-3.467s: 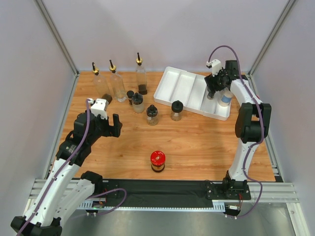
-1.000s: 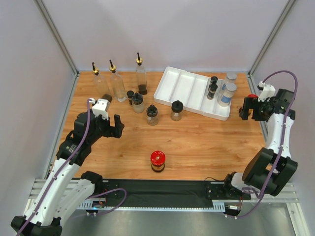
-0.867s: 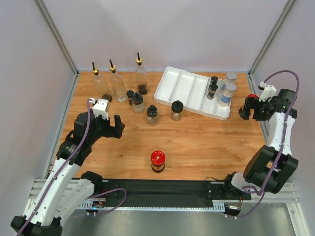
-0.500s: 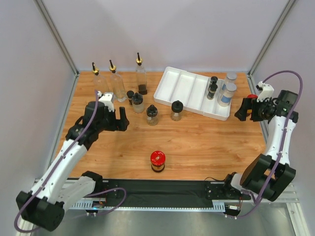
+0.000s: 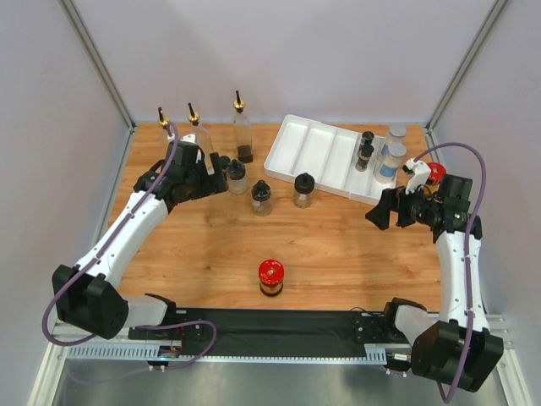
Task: Organize the condiment bottles
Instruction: Pick up the bottle from the center of the board.
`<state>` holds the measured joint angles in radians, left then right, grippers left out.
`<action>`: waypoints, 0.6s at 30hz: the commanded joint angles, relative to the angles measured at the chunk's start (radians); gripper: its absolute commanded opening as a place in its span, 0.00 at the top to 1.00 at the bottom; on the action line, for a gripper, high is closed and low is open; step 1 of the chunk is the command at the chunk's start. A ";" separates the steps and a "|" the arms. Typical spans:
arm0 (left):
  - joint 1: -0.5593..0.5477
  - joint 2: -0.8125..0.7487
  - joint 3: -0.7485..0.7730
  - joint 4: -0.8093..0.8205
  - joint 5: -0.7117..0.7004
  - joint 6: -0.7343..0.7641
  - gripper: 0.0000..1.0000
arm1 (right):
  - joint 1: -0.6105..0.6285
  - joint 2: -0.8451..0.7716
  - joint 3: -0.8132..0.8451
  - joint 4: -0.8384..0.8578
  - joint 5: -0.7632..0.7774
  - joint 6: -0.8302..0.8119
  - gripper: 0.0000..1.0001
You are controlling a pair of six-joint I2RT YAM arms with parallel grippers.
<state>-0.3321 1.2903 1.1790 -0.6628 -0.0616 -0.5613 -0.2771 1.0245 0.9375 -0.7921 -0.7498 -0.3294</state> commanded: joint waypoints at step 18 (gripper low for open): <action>0.004 0.352 0.453 -0.175 -0.115 -0.092 0.00 | 0.003 -0.083 -0.060 0.071 0.012 0.006 0.00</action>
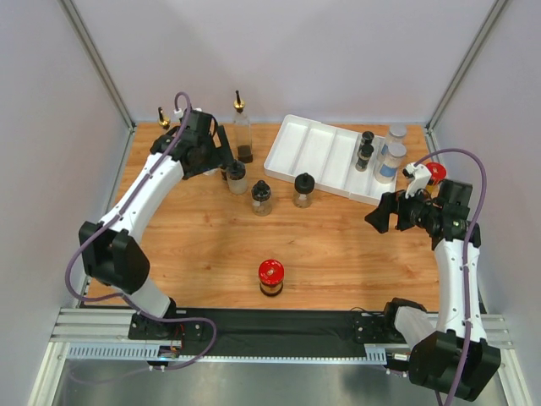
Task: Organize the condiment bottles
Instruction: Pick up the bottle from the center of the board.
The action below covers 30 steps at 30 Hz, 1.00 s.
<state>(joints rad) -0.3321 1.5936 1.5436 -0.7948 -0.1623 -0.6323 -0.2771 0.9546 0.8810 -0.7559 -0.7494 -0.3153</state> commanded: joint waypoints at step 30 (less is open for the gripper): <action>0.005 0.447 0.382 -0.004 -0.220 -0.182 0.16 | 0.004 -0.017 -0.005 0.030 0.033 -0.024 0.00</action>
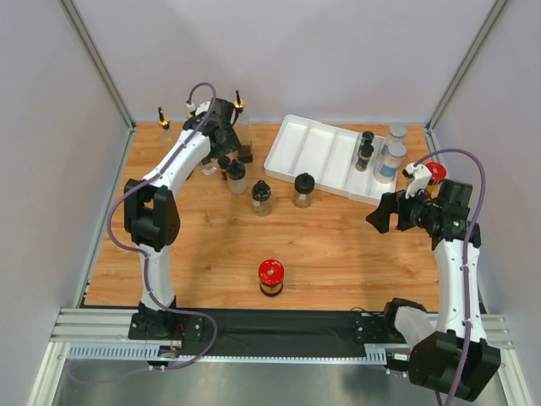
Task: Organize the condiment bottles
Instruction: Pick up the bottle from the center of the board.
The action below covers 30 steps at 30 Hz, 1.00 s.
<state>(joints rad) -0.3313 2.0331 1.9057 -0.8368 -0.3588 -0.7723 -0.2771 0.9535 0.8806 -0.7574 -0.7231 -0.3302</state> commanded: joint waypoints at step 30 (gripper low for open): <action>-0.002 -0.054 -0.227 0.248 -0.016 -0.044 0.21 | 0.004 -0.016 0.000 0.023 0.005 -0.015 0.00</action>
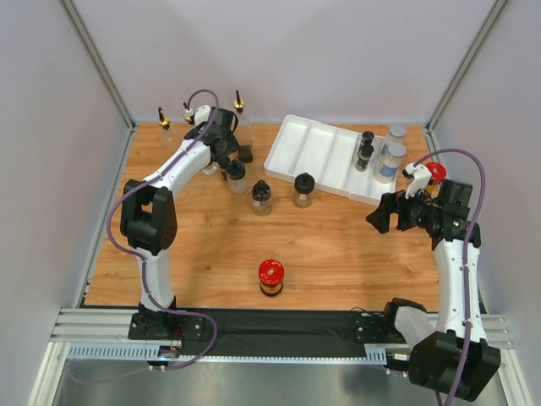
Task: Organize the condiment bottles
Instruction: Pick up the bottle from the center of the board.
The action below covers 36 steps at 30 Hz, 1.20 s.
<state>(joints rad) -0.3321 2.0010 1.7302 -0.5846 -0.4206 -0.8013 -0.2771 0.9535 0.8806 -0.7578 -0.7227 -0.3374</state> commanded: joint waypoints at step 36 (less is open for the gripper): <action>-0.056 -0.079 -0.093 0.051 -0.038 0.065 0.08 | 0.003 -0.022 0.000 0.018 -0.003 -0.014 0.00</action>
<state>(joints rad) -0.3824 1.9560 1.6424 -0.5278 -0.4618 -0.7532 -0.2771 0.9470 0.8806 -0.7586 -0.7231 -0.3382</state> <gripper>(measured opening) 0.911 0.998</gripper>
